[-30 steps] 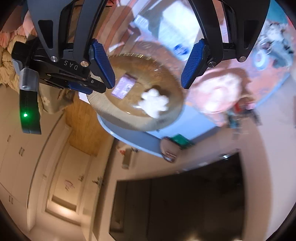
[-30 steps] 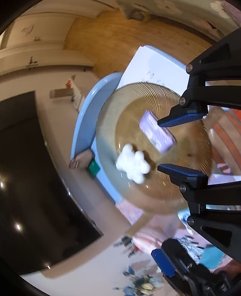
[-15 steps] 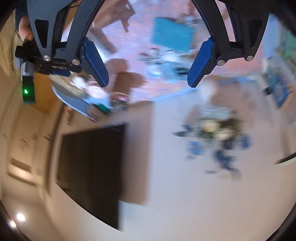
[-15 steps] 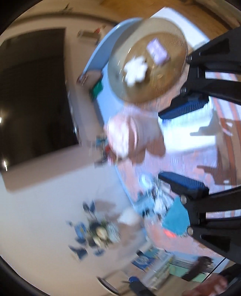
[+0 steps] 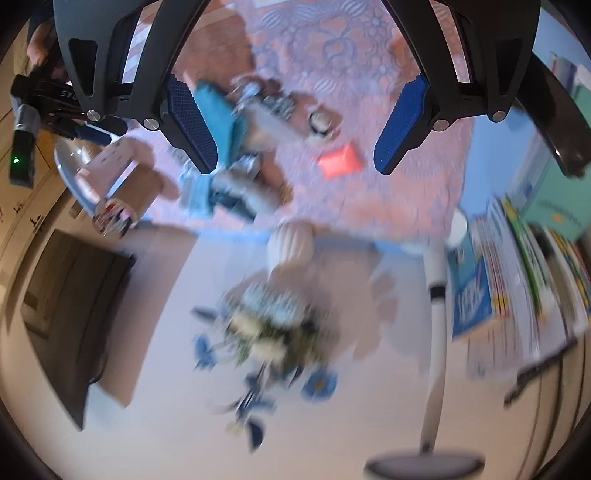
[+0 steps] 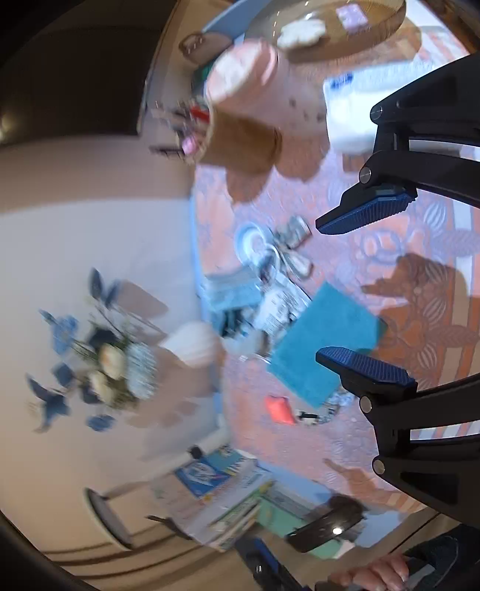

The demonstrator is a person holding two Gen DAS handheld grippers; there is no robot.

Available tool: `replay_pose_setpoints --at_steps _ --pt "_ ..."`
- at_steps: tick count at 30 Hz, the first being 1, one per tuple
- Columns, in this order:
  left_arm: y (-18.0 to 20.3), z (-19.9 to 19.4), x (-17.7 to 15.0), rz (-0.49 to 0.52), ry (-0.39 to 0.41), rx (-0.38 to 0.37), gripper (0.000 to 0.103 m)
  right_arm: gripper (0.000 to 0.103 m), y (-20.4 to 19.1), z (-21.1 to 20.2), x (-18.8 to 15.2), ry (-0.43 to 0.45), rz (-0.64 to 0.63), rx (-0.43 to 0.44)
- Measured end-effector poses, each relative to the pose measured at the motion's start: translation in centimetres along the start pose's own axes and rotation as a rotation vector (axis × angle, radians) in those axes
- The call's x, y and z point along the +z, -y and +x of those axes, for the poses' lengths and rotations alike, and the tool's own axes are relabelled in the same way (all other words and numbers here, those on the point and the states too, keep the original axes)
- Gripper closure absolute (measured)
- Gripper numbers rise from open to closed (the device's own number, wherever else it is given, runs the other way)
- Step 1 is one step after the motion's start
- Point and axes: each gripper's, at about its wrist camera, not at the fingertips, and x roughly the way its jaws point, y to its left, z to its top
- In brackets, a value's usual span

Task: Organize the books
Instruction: 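Move both open tools back over the desk, then grasp the pink packet with the left tool while the right tool grasps the teal pouch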

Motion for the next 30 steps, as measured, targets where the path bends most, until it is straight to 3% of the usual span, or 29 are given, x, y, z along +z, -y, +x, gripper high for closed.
replay_pose_setpoints --at_steps 3,5,9,14,17,22,30 --pt "-1.0 2.0 -1.2 0.011 -0.029 -0.038 0.017 0.041 -1.3 2.3 -0.4 -0.044 -0.056 0.007" --pt "-1.6 3.5 -1.6 0.02 -0.052 -0.022 0.017 0.04 -1.8 3.5 -0.7 -0.057 -0.079 0.032" --pt "-2.8 6.9 -2.0 0.031 -0.11 0.047 0.017 0.022 -2.6 5.7 -1.5 -0.064 -0.113 0.102" --pt "-4.1 11.0 -2.5 0.056 -0.185 0.097 0.017 0.022 -4.5 8.7 -2.8 -0.102 -0.212 0.116" --pt "-4.3 12.9 -2.7 0.098 -0.218 0.112 0.017 0.022 -5.7 10.5 -3.3 -0.13 -0.297 0.08" --pt "-4.2 15.7 -2.5 0.182 -0.265 0.089 0.017 0.021 -6.2 12.5 -2.4 -0.141 -0.39 0.022" --pt "-4.5 19.6 -2.0 0.198 -0.323 0.029 0.017 0.014 -5.0 15.5 -0.3 -0.156 -0.387 0.068"
